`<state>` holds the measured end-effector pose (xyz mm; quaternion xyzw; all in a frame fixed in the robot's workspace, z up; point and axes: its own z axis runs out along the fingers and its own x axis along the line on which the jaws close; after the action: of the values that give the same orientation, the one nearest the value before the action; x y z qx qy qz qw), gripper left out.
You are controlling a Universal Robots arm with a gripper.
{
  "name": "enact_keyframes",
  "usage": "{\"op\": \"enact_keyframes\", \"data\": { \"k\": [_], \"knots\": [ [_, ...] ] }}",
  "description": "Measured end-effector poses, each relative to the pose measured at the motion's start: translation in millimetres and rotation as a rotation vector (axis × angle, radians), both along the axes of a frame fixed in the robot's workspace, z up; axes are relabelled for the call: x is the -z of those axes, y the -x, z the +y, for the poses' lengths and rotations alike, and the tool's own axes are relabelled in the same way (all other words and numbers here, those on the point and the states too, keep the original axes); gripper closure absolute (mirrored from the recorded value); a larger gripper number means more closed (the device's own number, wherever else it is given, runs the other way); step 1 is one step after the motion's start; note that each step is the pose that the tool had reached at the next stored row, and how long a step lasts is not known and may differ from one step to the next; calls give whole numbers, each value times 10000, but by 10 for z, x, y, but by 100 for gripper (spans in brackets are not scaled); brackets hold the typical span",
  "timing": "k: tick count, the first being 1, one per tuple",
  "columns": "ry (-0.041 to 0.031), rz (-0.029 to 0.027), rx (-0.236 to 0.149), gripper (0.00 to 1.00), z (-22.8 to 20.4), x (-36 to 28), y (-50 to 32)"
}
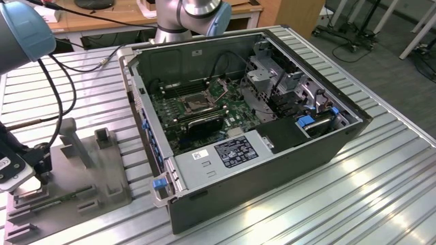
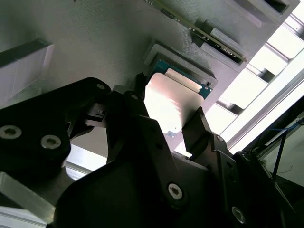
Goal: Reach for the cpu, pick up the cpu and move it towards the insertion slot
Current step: 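Pick up the cpu and move it towards the insertion slot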
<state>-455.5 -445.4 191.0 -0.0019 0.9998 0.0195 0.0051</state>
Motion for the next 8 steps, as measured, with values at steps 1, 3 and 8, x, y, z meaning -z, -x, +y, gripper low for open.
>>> {"op": "enact_keyframes", "data": {
  "k": [1, 3, 8],
  "knots": [
    [7, 1, 0, 45, -1, -1, 0],
    [8, 1, -1, 45, 0, -3, 0],
    [4, 1, 1, 45, -3, -10, 0]
  ]
}}
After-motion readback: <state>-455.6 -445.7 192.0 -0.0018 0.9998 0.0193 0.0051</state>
